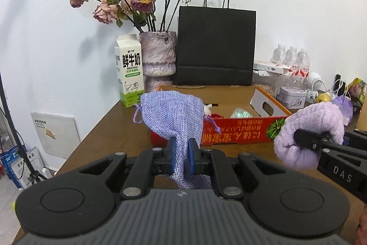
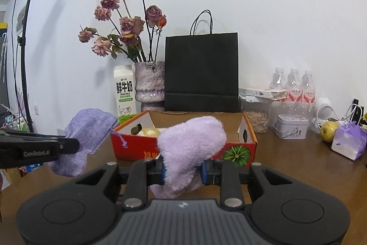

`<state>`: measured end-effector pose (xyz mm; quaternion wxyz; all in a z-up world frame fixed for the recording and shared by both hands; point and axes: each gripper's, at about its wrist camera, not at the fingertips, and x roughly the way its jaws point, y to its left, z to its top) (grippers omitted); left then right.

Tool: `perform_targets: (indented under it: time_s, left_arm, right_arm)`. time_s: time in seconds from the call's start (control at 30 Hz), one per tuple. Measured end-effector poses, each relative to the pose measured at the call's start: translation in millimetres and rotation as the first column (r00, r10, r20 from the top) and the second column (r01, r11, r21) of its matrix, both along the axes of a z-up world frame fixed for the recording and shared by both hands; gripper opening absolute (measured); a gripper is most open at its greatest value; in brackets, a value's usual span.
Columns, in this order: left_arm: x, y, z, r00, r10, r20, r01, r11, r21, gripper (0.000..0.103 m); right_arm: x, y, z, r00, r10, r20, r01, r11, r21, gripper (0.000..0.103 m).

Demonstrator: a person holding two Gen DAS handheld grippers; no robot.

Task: Organize objects
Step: 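Carry the lavender pouch and lilac sock toward the red box with both grippers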

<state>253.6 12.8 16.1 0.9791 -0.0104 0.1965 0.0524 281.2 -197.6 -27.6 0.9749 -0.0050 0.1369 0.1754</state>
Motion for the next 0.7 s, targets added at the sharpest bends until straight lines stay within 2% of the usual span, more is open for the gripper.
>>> perform_targets:
  time_s: [0.23, 0.7]
  left_arm:
    - [26.6, -1.0, 4.8, 1.0, -0.005, 0.017, 0.005, 1.0, -0.013, 0.012]
    - [83.8, -3.3, 13.8, 0.999, -0.002, 0.042, 0.004, 0.999, -0.041, 0.012]
  right_arm:
    - [13.5, 4.8, 3.3, 1.0, -0.001, 0.0, 0.001, 1.0, 0.0, 0.025]
    - [76.5, 17.3, 10.4, 1.0, -0.005, 0.01, 0.005, 1.0, 0.02, 0.025]
